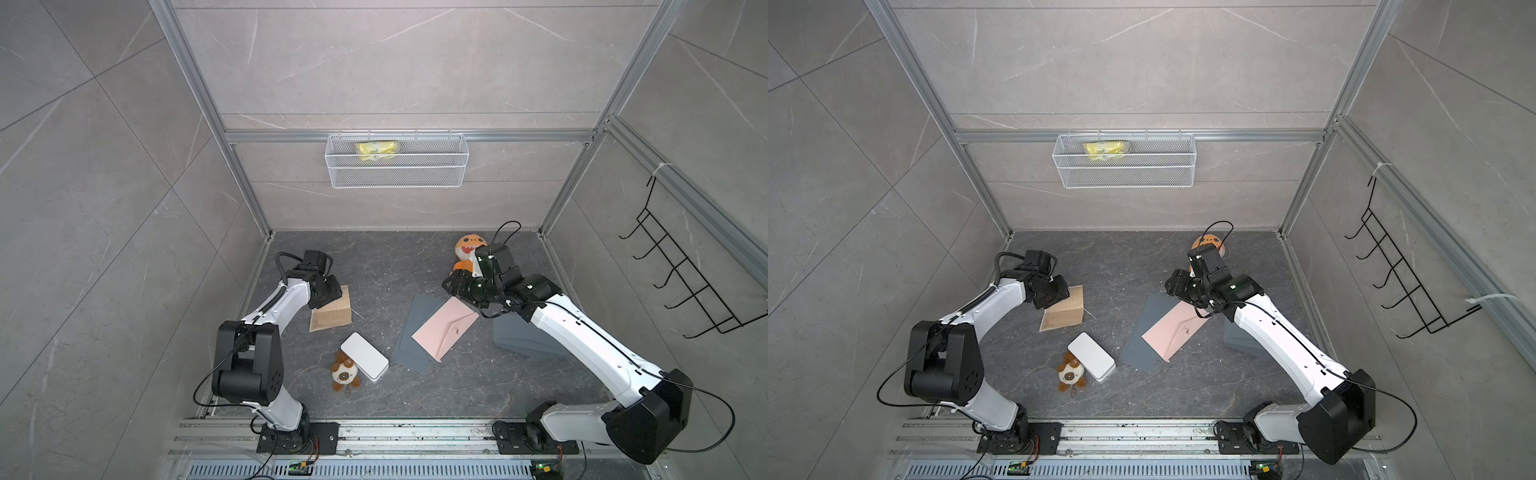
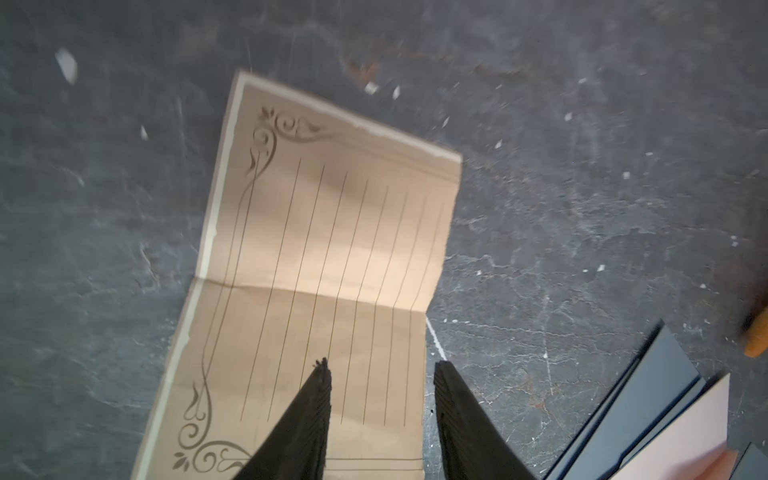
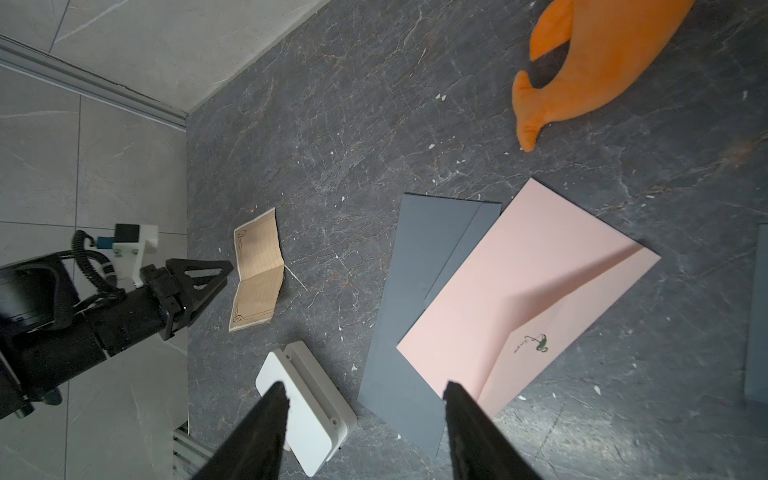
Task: Take the letter paper out of the envelope
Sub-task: Move the letter paper to the center of the board.
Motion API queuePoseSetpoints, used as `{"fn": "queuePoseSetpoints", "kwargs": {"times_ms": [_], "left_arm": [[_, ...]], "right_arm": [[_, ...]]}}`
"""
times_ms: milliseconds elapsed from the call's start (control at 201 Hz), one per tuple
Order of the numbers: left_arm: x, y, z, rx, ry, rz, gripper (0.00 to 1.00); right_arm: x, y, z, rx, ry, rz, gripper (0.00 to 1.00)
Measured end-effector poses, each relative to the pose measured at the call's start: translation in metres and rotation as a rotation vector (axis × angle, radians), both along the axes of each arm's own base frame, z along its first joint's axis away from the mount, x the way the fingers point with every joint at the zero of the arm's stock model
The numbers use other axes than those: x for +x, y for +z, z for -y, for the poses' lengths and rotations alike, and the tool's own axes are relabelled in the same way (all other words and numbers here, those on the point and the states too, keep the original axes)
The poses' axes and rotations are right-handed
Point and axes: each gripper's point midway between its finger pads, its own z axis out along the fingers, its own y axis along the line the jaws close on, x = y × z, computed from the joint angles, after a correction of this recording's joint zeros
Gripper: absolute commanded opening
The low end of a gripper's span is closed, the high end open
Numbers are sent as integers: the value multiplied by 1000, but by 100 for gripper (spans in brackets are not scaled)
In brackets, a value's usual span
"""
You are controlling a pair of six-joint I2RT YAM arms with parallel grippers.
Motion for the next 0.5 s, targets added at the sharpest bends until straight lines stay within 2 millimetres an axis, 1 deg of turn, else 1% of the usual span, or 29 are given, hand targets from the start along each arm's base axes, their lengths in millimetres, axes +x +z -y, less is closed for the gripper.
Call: {"fn": "queuePoseSetpoints", "kwargs": {"times_ms": [95,279,353,503], "left_arm": [[-11,-23,3,-40,51,-85,46],[-18,-46,6,-72,98,-167,46],[-17,-47,5,-68,113,-168,48],[-17,-48,-5,-29,140,-169,48]], "right_arm": [[0,-1,1,-3,-3,0,61],[-3,-13,3,-19,-5,-24,61],[-4,-15,4,-23,-5,-29,61],[-4,-15,4,-23,-5,-30,61]]}}
